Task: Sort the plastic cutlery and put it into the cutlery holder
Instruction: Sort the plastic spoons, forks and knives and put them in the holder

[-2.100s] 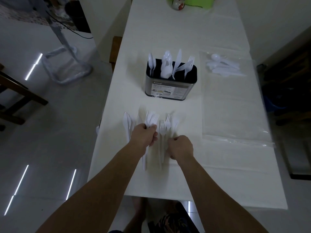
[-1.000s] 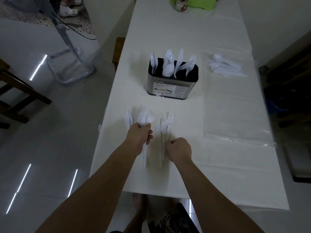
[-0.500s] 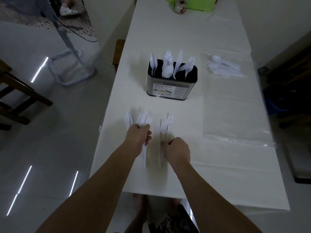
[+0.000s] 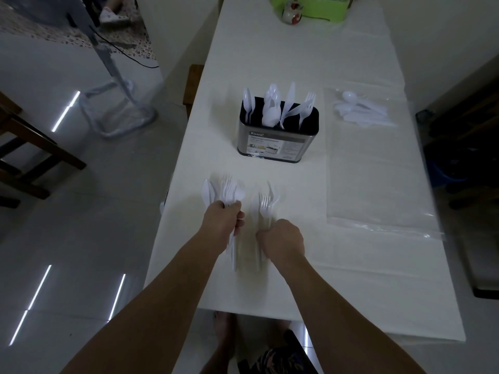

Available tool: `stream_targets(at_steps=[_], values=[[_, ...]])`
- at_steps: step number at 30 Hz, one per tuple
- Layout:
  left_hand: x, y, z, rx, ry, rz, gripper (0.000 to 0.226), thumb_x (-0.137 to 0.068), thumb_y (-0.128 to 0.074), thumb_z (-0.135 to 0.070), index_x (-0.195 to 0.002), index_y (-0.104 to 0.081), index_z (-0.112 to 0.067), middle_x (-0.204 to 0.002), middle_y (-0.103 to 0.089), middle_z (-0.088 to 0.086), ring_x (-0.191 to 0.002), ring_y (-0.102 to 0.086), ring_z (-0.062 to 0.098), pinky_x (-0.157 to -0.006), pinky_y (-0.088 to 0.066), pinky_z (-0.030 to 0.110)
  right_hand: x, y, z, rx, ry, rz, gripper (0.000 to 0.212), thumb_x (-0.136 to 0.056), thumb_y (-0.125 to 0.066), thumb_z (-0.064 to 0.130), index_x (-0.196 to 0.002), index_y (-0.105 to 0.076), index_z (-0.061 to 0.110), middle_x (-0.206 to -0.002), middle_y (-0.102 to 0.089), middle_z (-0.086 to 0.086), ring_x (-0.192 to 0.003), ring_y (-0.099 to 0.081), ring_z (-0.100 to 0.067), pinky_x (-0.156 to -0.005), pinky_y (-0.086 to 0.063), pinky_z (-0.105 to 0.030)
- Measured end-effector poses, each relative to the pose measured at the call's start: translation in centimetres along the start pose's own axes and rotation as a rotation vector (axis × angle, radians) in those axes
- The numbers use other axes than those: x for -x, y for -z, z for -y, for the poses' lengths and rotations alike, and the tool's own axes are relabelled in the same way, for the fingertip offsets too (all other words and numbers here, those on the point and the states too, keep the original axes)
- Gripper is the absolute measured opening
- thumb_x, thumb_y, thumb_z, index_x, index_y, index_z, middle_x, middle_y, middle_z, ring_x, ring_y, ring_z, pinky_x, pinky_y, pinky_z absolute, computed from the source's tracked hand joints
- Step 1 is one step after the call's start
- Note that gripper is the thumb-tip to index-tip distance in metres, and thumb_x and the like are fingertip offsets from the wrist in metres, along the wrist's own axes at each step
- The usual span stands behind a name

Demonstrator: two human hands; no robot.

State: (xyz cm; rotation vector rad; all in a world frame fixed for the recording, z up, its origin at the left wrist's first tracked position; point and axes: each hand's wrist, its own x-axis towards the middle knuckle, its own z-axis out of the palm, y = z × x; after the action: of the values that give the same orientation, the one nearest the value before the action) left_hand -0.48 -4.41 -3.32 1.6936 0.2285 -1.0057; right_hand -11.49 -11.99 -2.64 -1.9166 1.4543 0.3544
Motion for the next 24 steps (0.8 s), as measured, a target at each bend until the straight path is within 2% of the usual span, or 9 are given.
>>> stream_targets(at_steps=[8, 11, 13, 16, 18, 21, 23, 24], values=[[0.1, 0.0, 0.1, 0.006, 0.006, 0.013, 0.02, -0.096, -0.058, -0.019, -0.103, -0.06, -0.001, -0.079, -0.064, 0.009, -0.064, -0.059, 0.019, -0.06, -0.049, 0.032, 0.6, 0.1, -0.2, 0.245, 0.066, 0.001, 0.018, -0.087, -0.053, 0.02, -0.098, -0.065, 0.012, -0.097, -0.068, -0.005, -0.091, -0.066, -0.027, -0.07, -0.049, -0.029], [0.3, -0.1, 0.1, 0.02, 0.003, 0.023, 0.019, -0.095, -0.058, -0.019, -0.102, -0.06, -0.001, -0.078, -0.064, 0.009, -0.063, -0.059, 0.019, -0.058, -0.048, 0.032, 0.6, 0.2, -0.5, 0.163, 0.04, 0.034, 0.011, -0.086, -0.053, 0.019, -0.086, -0.062, 0.013, -0.086, -0.068, -0.005, -0.078, -0.066, -0.025, -0.067, -0.054, -0.03], [0.3, 0.0, 0.0, 0.02, -0.002, 0.022, 0.018, -0.095, -0.058, -0.018, -0.1, -0.06, -0.001, -0.077, -0.063, 0.01, -0.062, -0.058, 0.019, -0.057, -0.047, 0.033, 0.7, 0.4, -0.7, 0.06, 0.034, 0.012, 0.013, -0.086, -0.052, 0.021, -0.076, -0.057, 0.014, -0.074, -0.064, -0.003, -0.069, -0.065, -0.024, -0.063, -0.055, -0.029], [0.4, 0.3, 0.1, 0.027, -0.025, 0.026, 0.019, -0.095, -0.058, -0.021, -0.095, -0.058, -0.002, -0.071, -0.059, 0.009, -0.058, -0.054, 0.019, -0.052, -0.044, 0.032, 1.7, 0.4, -0.1, 0.045, 0.206, -0.007, 0.022, -0.088, -0.05, 0.027, -0.067, -0.047, 0.019, -0.068, -0.055, 0.001, -0.067, -0.056, -0.023, -0.061, -0.042, -0.027], [0.8, 0.5, 0.0, 0.032, -0.051, 0.019, 0.03, -0.095, -0.059, -0.031, -0.093, -0.057, -0.002, -0.07, -0.058, 0.009, -0.058, -0.054, 0.019, -0.051, -0.044, 0.03, 3.0, 0.2, 1.2, 0.008, 0.325, 0.045, 0.024, -0.091, -0.049, 0.03, -0.069, -0.047, 0.02, -0.068, -0.055, 0.002, -0.067, -0.054, -0.021, -0.06, -0.039, -0.027], [1.5, 1.6, -0.2, -0.014, -0.101, -0.022, 0.05, -0.089, -0.06, -0.054, -0.096, -0.063, -0.004, -0.087, -0.069, 0.009, -0.077, -0.067, 0.021, -0.068, -0.056, 0.035, 4.6, -0.4, 3.5, -0.043, 0.422, 0.12, 0.023, -0.093, -0.045, 0.036, -0.081, -0.055, 0.019, -0.073, -0.059, 0.004, -0.068, -0.058, -0.019, -0.06, -0.045, -0.029], [1.8, 3.0, -0.1, 0.01, -0.154, -0.031, 0.052, -0.081, -0.068, -0.055, -0.097, -0.066, -0.006, -0.091, -0.072, 0.013, -0.084, -0.072, 0.027, -0.077, -0.059, 0.044, 5.5, -0.8, 4.9, -0.026, 0.469, 0.139, 0.027, -0.093, -0.041, 0.035, -0.093, -0.06, 0.015, -0.084, -0.066, -0.003, -0.077, -0.063, -0.024, -0.066, -0.048, -0.031], [1.9, 4.0, 0.0, 0.028, -0.177, -0.027, 0.047, -0.081, -0.07, -0.05, -0.096, -0.067, -0.006, -0.089, -0.073, 0.013, -0.084, -0.072, 0.028, -0.076, -0.059, 0.045, 5.9, -1.1, 5.4, -0.013, 0.502, 0.137, 0.029, -0.094, -0.041, 0.034, -0.097, -0.061, 0.013, -0.089, -0.068, -0.006, -0.08, -0.064, -0.026, -0.067, -0.049, -0.032]])
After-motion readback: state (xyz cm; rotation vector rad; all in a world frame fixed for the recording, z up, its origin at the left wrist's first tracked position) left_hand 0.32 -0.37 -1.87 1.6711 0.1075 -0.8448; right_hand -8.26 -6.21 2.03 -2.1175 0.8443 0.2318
